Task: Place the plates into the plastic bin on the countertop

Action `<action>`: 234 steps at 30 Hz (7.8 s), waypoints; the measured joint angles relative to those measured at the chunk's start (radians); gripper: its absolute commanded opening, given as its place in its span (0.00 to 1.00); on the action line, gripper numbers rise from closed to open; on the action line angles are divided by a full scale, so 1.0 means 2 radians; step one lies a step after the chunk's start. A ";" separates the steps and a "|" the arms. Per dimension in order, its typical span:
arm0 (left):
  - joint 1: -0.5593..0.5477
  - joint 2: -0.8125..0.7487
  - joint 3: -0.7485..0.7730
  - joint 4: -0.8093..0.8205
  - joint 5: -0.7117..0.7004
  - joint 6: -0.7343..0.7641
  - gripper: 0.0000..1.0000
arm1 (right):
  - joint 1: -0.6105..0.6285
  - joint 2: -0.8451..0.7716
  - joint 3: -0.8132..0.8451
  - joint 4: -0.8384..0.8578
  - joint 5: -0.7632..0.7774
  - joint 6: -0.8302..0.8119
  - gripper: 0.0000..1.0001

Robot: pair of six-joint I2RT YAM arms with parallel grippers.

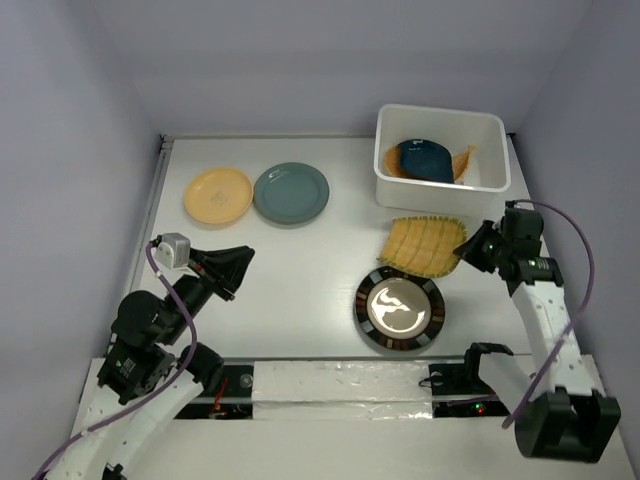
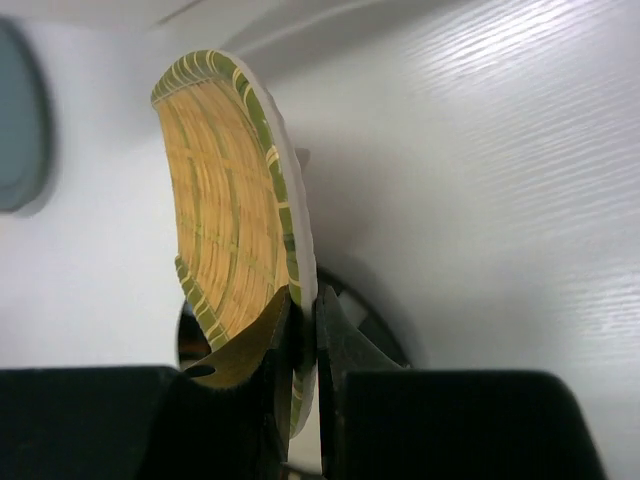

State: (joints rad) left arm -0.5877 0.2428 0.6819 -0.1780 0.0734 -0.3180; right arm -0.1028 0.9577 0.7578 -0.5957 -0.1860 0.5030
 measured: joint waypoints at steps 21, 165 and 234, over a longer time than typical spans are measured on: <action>0.016 0.072 0.000 0.000 0.000 0.000 0.13 | -0.001 0.252 0.369 0.100 -0.162 -0.007 0.00; -0.009 0.107 -0.076 0.121 -0.009 -0.168 0.48 | 0.089 0.114 0.105 0.390 -0.146 0.117 0.00; 0.117 0.673 -0.015 0.354 -0.141 -0.336 0.56 | 0.051 -0.079 -0.101 0.379 -0.073 0.113 0.20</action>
State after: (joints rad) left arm -0.3546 1.5890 0.6518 0.5304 -0.2081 -0.9901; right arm 0.0002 0.7994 0.5564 0.1627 -0.3313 0.7292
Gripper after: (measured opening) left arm 0.575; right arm 0.188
